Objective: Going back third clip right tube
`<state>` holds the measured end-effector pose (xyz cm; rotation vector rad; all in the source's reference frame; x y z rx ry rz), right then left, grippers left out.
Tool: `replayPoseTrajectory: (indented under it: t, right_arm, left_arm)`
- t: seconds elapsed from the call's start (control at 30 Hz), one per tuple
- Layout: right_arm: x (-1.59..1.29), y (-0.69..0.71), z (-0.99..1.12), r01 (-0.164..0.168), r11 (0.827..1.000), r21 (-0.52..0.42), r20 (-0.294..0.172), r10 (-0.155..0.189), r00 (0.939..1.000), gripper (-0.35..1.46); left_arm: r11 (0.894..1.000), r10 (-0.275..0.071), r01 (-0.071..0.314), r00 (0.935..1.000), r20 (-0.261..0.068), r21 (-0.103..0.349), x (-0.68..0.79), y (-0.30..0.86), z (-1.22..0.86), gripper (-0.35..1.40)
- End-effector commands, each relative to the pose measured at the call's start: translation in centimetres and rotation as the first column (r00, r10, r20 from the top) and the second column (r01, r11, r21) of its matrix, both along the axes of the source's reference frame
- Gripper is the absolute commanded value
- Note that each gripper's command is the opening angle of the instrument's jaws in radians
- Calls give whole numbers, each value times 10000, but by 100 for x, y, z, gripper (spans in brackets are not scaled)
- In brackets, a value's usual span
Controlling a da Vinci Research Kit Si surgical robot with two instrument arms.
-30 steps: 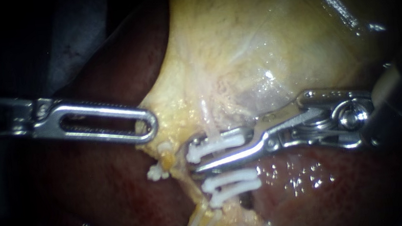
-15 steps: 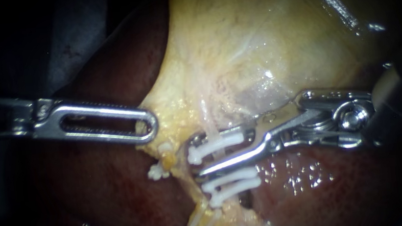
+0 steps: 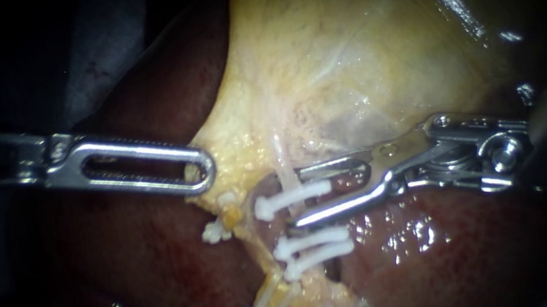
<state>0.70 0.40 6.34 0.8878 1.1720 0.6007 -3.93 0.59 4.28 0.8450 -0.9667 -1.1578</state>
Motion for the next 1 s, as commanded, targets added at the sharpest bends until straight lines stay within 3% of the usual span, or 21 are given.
replayPoseTrajectory:
  t: [0.03, 0.2, 0.53, 0.67, 1.0]
  right_arm:
    - [-2, 1, -2, -16, 10000, 4, 10, 16, 10000, 58]
    - [-15, 5, -9, -231, 9995, -232, 24, 231, 9997, 59]
    - [-57, 39, -45, -676, 9908, -1170, -88, 671, 9977, 60]
    - [-63, 45, -61, -617, 9829, -1738, -290, 575, 9979, 60]
    - [-67, 47, -94, -369, 9321, -3603, -816, 79, 9966, 60]
  left_arm:
    - [10000, -2, 2, 10000, -1, -1, 0, 0, 0, -35]
    - [10000, -2, 2, 10000, -2, -2, 0, 0, 0, -35]
    - [10000, -3, 3, 10000, -5, -8, 0, -1, 1, -35]
    - [10000, -1, 1, 10000, -3, -8, 0, 0, 1, -35]
    - [10000, 3, -3, 10000, -1, -9, 0, 0, 2, -35]
